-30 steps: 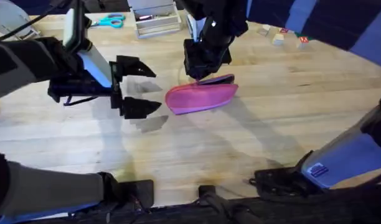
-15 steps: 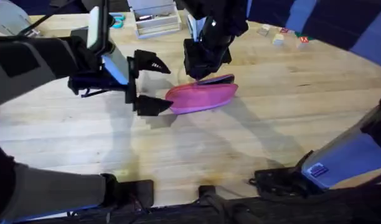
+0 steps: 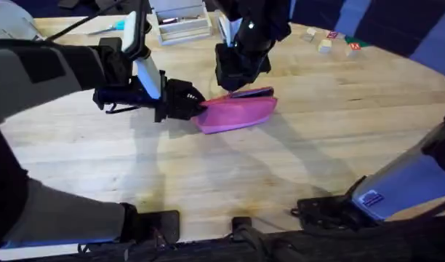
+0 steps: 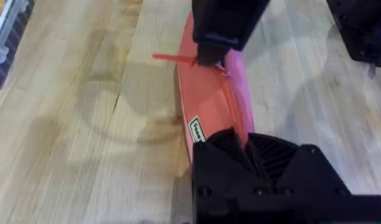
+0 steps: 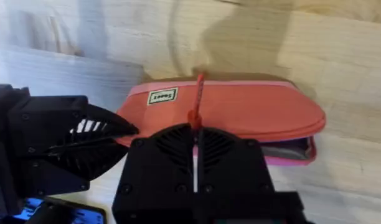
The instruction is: Unzip the bag, pick up the pens from the table one at a time and place them inside, then zip the bag closed.
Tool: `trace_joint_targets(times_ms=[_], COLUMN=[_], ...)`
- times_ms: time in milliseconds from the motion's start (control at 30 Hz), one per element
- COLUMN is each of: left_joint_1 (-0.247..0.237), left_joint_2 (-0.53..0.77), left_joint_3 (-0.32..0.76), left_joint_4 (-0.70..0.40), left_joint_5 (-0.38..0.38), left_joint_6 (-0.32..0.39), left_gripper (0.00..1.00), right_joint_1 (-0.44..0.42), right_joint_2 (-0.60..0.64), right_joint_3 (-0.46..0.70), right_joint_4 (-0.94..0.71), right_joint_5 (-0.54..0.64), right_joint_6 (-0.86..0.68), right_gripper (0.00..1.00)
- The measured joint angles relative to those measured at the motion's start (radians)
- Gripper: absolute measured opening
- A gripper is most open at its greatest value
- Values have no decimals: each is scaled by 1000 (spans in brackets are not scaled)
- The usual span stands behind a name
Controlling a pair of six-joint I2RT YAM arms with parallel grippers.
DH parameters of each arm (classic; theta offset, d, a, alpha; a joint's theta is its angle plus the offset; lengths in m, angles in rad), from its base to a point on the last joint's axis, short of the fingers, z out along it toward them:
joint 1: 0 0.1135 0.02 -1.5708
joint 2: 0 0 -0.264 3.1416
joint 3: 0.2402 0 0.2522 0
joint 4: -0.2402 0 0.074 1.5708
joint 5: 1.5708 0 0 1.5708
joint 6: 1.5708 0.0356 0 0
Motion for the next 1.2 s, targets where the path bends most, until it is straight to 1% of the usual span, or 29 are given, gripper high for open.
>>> trace_joint_targets(times_ms=[133, 233, 267, 600, 700, 800, 933, 1000, 1100, 1200], left_joint_1=[0, -1, -1, -1, -5, -13, -10, -10, -10, -10], left_joint_2=[0, 0, 0, 0, 0, 0, 0, 0, 0, 0], left_joint_3=[0, 0, 0, 0, 0, 0, 0, 0, 0, 0], left_joint_4=[2, 4, 4, 0, 0, 3, 0, 0, -1, -1], left_joint_5=[0, 1, 1, 3, 4, 4, 3, 2, 2, 2], left_joint_6=[0, 0, 0, -1, -3, -3, -3, -3, -3, -3], left_gripper=[45, 45, 45, 45, 45, 45, 45, 43, 43, 43], right_joint_1=[-37, -81, -138, -385, -443, -478, -525, -540, -540, -537], right_joint_2=[0, 0, 0, 0, 0, 0, -7, -20, -28, -26], right_joint_3=[0, 0, 0, 0, 0, 0, -16, -64, -162, -231], right_joint_4=[-2, -13, -36, -78, -87, -87, -59, -41, -1, 12], right_joint_5=[-22, -45, -60, -64, -71, -81, -32, -15, -5, -5], right_joint_6=[-15, -23, -33, -76, -84, -100, -118, -121, -124, -125], right_gripper=[34, 34, 34, 34, 34, 34, 33, 33, 34, 33])
